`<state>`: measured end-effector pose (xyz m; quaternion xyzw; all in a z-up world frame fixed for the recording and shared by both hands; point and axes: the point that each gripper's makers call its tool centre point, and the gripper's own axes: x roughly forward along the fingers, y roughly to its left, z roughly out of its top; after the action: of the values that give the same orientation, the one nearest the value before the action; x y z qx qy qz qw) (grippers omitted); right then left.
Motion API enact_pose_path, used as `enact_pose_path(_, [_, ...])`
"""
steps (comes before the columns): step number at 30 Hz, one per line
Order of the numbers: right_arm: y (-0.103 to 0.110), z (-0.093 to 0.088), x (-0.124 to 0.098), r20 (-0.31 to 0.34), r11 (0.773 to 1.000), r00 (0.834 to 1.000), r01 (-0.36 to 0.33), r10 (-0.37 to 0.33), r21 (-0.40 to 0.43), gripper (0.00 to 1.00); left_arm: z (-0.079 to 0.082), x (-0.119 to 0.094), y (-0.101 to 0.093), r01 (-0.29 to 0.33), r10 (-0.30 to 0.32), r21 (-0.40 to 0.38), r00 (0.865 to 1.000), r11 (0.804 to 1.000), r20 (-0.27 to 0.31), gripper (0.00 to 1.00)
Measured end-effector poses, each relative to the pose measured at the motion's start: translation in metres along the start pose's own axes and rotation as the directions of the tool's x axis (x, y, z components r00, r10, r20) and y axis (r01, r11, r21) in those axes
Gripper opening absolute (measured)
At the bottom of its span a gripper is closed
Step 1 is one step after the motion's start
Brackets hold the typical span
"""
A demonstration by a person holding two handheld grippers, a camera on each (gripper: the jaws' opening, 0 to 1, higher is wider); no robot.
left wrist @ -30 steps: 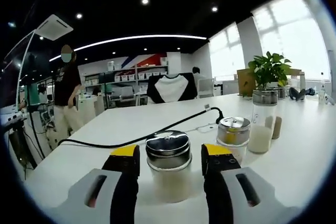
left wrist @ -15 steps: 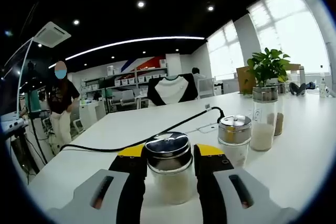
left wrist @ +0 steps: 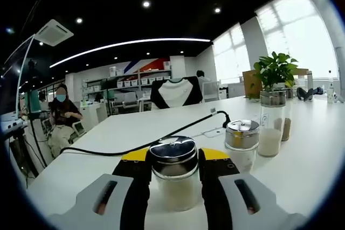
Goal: Rotate the seasoning bottle until the label or dispensing opening points toward the visible target arrow and the bottle remains upright within the marked orientation range
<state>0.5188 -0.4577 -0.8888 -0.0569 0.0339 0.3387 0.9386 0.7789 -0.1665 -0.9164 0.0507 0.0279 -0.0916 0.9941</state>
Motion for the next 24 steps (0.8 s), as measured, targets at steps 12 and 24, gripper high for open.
enact_pose_path(12, [-0.005, 0.000, 0.001, -0.012, 1.000, 1.000, -0.027, 0.027, -0.010, 0.82, -0.001, -0.001, 0.002, 0.000, 0.000, -0.011, 1.000, 1.000, 0.003, 0.37])
enact_pose_path(24, [-0.011, 0.001, -0.002, -0.002, 0.999, 0.999, -0.034, 0.034, 0.002, 0.82, -0.001, 0.000, 0.004, -0.003, 0.003, -0.006, 1.000, 1.000, 0.006, 0.37])
